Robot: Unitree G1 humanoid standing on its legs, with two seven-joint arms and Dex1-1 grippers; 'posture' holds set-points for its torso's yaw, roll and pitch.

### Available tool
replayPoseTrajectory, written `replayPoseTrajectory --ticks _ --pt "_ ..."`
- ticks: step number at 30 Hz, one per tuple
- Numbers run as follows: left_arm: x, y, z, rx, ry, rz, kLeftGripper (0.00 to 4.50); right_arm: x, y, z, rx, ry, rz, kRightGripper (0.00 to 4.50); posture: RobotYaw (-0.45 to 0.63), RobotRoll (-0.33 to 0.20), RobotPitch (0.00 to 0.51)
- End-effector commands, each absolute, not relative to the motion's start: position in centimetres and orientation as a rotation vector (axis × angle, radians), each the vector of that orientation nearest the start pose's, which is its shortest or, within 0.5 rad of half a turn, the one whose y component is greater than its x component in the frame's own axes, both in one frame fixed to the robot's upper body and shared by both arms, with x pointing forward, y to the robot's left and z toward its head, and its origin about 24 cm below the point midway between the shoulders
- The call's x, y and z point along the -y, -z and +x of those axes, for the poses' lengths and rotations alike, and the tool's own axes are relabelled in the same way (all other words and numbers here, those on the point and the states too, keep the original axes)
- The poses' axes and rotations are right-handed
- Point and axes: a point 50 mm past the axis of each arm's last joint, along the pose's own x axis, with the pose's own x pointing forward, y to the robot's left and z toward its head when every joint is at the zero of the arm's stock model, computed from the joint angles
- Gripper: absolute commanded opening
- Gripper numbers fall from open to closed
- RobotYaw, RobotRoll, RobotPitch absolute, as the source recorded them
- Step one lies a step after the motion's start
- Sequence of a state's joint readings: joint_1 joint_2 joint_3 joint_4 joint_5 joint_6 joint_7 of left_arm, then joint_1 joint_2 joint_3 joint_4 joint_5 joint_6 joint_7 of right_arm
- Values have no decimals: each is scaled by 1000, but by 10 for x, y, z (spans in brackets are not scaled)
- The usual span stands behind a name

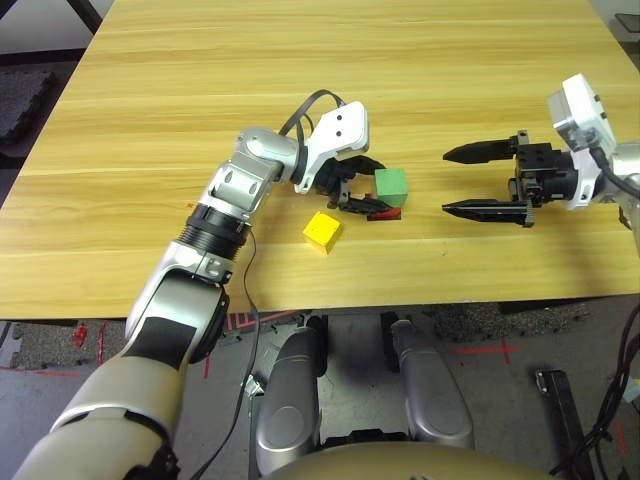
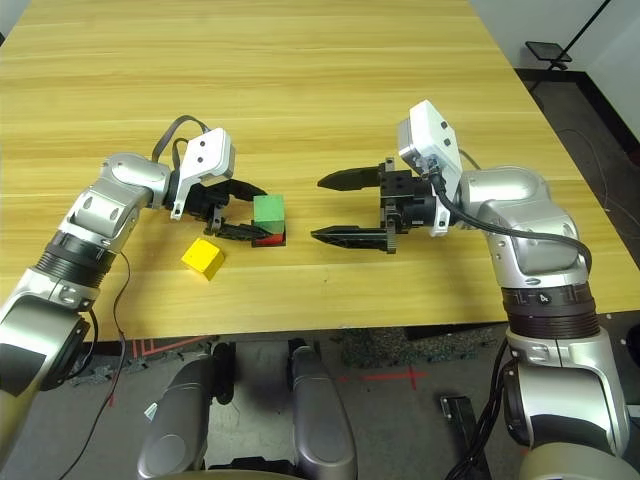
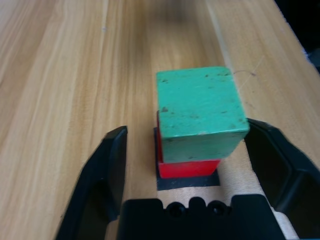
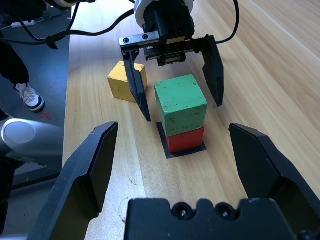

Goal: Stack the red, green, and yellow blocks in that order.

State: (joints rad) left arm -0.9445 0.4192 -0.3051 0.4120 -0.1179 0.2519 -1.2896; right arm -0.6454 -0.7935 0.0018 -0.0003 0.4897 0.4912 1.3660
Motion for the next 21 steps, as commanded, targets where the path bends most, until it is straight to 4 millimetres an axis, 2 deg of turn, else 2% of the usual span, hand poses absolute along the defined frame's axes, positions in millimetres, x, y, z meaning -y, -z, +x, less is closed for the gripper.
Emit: replayPoseTrajectory --ticks 1,7,15,17,21 --pt "-98 -191 349 -135 1443 594 4459 198 -220 291 -78 -1369 -371 4500 282 78 283" --pt "-112 -195 349 -166 1419 622 4459 196 -220 292 -74 -1374 -371 4500 287 80 281" --pt "-147 -197 334 -257 1390 634 4459 196 -220 295 -71 -1372 -372 4500 294 85 278" --pt "-155 -201 331 -266 1347 618 4459 195 -220 295 -70 -1372 -370 4500 293 88 282" --pt "-174 -222 331 -234 1119 530 4459 197 -218 294 -70 -1366 -364 4500 292 88 282"
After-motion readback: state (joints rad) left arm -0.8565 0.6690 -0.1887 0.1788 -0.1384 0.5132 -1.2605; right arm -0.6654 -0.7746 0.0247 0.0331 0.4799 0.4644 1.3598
